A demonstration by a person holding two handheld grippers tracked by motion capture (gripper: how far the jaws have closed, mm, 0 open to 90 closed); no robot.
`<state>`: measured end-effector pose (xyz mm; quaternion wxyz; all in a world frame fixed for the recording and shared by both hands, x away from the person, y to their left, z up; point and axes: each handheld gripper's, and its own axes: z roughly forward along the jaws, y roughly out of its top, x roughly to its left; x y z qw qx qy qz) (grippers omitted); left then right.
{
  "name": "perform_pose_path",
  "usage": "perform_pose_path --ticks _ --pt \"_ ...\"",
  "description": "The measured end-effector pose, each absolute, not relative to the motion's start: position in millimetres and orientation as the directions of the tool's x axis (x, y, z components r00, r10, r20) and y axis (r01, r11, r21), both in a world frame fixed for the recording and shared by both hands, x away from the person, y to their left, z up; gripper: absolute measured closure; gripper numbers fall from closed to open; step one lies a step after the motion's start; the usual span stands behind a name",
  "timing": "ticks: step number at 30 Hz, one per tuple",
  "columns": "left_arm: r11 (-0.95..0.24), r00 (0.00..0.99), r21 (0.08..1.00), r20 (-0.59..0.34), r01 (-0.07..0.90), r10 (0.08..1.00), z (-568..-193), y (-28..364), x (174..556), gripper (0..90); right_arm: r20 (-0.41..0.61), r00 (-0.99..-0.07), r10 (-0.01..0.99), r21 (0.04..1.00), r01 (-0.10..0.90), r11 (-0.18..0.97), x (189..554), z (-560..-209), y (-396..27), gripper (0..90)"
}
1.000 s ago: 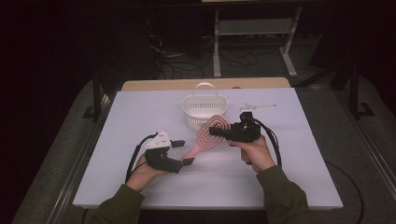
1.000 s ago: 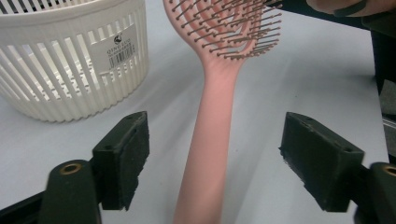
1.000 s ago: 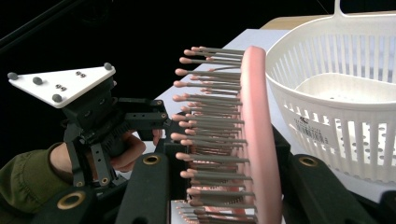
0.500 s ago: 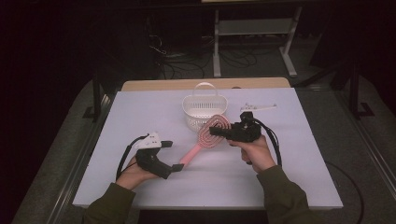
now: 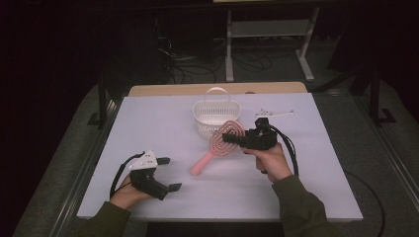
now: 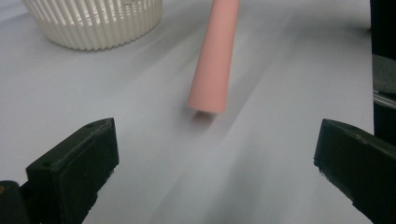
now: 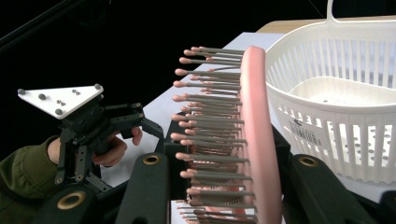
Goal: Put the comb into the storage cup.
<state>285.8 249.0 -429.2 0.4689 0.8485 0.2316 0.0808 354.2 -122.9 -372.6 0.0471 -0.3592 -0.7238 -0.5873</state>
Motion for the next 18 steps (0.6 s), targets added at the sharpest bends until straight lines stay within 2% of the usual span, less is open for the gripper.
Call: perform_pose_path --ticks 10,18 --pt "-0.457 0.867 0.818 -0.096 0.349 0.489 -432.9 259.8 280.9 0.0 0.491 -0.735 0.467 0.819 0.572 0.039 354.5 -371.5 -126.0 63.4" --pt "-0.468 0.863 0.815 -0.075 0.342 0.500 -434.6 258.3 280.2 0.0 0.496 -0.732 0.467 0.822 0.569 0.018 354.7 -368.8 -130.7 63.4"
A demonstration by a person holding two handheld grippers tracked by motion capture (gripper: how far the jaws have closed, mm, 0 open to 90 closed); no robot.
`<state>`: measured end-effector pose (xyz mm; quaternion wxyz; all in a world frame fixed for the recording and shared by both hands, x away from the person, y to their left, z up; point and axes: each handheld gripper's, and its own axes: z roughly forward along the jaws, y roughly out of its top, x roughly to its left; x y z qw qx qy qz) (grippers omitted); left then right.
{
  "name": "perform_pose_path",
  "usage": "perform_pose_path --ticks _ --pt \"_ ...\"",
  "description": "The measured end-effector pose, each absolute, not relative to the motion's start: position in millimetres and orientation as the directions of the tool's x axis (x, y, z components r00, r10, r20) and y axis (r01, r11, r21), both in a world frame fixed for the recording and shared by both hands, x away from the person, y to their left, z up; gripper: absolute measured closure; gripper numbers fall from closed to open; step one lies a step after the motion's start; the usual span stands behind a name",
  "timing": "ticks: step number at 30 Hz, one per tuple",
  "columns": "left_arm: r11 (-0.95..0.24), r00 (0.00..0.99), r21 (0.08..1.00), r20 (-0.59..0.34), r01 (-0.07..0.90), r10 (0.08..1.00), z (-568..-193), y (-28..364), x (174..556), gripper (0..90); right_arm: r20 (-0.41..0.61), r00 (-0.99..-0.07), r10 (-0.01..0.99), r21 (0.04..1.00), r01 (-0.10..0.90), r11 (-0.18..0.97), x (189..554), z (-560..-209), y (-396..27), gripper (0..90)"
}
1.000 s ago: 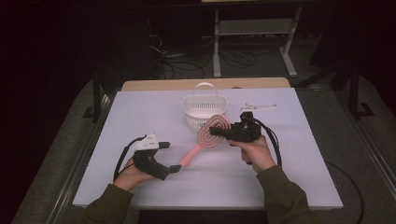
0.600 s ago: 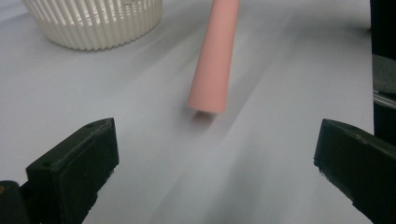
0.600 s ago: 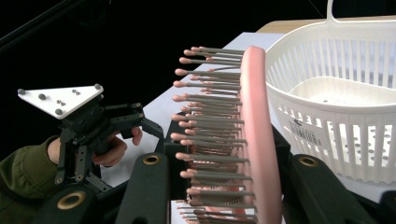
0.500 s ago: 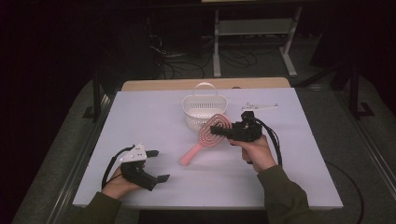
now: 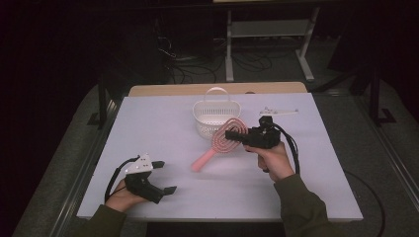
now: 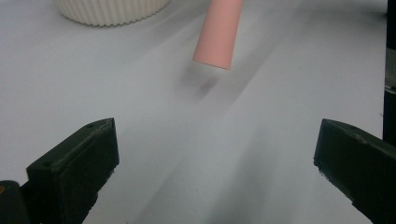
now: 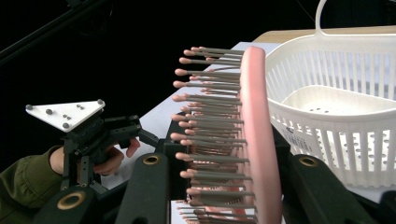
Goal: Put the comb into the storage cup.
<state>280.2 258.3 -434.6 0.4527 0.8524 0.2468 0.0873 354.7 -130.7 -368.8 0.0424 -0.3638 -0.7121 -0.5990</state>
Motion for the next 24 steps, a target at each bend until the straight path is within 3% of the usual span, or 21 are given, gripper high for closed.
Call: perform_pose_path --ticks 24 --pt "-0.473 0.863 0.812 -0.074 0.343 0.499 -437 258 281 0.3 0.476 -0.731 0.490 0.840 0.543 -0.007 363 -352 -140 63.4"
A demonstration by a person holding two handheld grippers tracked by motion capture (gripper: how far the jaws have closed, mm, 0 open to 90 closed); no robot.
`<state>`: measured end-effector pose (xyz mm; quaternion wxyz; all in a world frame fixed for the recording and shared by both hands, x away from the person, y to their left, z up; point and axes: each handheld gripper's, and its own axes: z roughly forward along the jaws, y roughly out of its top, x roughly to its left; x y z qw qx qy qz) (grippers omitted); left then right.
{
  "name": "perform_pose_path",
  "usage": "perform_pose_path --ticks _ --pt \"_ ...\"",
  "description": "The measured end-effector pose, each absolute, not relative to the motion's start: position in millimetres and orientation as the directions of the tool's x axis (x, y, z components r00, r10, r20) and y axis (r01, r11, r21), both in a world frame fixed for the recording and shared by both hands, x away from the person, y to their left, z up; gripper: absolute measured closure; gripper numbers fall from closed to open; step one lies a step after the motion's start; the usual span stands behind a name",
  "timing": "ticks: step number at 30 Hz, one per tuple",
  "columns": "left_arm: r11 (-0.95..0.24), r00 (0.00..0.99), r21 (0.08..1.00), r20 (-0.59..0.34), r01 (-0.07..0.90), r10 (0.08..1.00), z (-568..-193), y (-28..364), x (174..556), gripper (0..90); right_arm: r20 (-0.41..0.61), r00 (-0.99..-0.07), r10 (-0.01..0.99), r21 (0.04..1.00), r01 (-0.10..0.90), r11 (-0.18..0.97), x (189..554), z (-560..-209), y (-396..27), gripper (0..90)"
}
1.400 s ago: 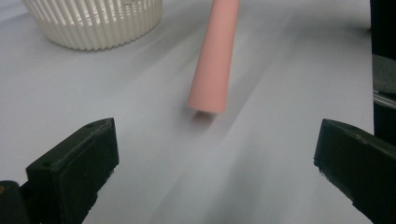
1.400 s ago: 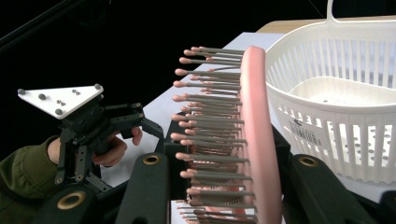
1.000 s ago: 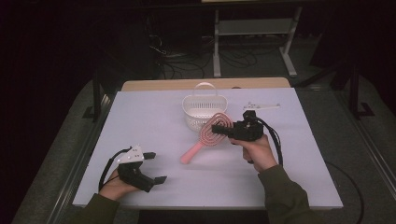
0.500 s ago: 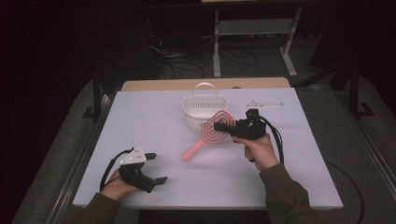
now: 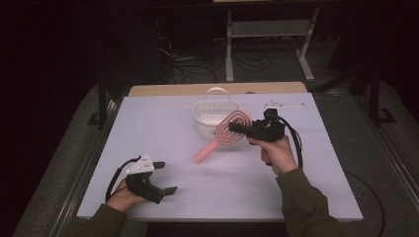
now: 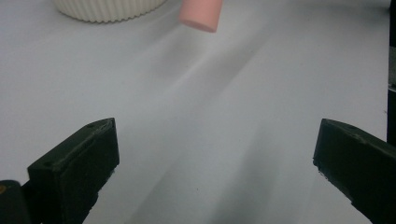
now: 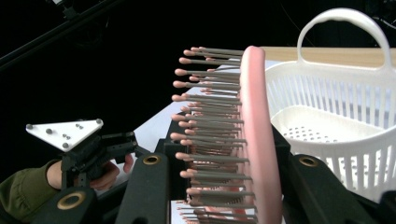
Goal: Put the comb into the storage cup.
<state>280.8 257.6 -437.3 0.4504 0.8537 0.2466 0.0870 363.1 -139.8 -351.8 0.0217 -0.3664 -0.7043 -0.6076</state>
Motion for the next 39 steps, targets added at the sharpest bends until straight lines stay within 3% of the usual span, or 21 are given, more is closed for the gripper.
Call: perform_pose_path --ticks 36,39 --pt "-0.467 0.855 0.814 -0.070 0.347 0.514 -437 259 280 0.4 0.432 -0.734 0.524 0.877 0.477 -0.054 385 -304 -152 63.4" --pt "-0.468 0.857 0.815 -0.066 0.342 0.511 -437 259 280 4.5 0.433 -0.731 0.528 0.877 0.477 -0.059 386 -301 -153 63.4"
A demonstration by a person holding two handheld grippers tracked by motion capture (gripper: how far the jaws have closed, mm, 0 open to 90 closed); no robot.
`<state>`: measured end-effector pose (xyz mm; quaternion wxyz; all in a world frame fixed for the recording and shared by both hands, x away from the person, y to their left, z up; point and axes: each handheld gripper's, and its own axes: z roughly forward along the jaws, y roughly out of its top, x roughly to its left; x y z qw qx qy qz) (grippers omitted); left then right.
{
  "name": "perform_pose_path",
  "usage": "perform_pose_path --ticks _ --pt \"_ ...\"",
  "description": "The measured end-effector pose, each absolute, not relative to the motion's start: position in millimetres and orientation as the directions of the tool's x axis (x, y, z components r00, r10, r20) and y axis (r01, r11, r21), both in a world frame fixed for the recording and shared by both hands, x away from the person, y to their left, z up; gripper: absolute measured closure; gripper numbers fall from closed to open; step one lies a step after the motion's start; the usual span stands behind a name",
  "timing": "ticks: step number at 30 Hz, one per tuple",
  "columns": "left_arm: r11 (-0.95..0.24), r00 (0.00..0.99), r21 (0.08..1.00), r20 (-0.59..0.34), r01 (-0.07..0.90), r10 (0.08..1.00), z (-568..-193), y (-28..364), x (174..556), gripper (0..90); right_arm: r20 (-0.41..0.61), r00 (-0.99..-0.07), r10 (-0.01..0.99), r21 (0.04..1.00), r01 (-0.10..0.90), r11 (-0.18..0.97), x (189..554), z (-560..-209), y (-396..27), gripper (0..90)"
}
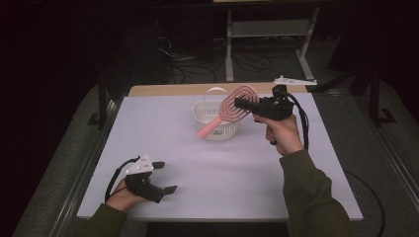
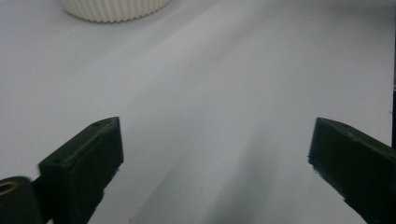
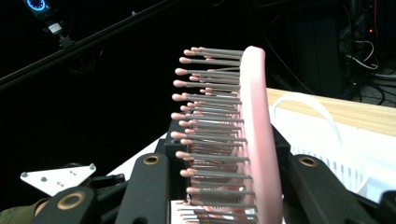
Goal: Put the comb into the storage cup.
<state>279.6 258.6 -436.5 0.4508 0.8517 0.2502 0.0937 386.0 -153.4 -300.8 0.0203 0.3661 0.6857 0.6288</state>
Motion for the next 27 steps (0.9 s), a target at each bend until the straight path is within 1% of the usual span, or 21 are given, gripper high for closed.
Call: perform_pose_path --ticks 5,13,21,27 --pt "-0.469 0.858 0.815 -0.064 0.339 0.509 -436 258 279 4.3 0.428 -0.727 0.536 0.881 0.469 -0.066 389 -296 -156 63.5" --pt "-0.471 0.857 0.812 -0.070 0.346 0.510 -437 257 280 0.0 0.427 -0.716 0.552 0.883 0.462 -0.085 394 -289 -162 63.4" --pt "-0.472 0.855 0.810 -0.070 0.350 0.514 -438 257 280 0.0 0.425 -0.701 0.573 0.886 0.453 -0.102 400 -283 -167 63.4" --pt "-0.479 0.859 0.807 -0.067 0.345 0.507 -438 257 280 0.0 0.428 -0.682 0.594 0.884 0.451 -0.119 407 -285 -170 63.5"
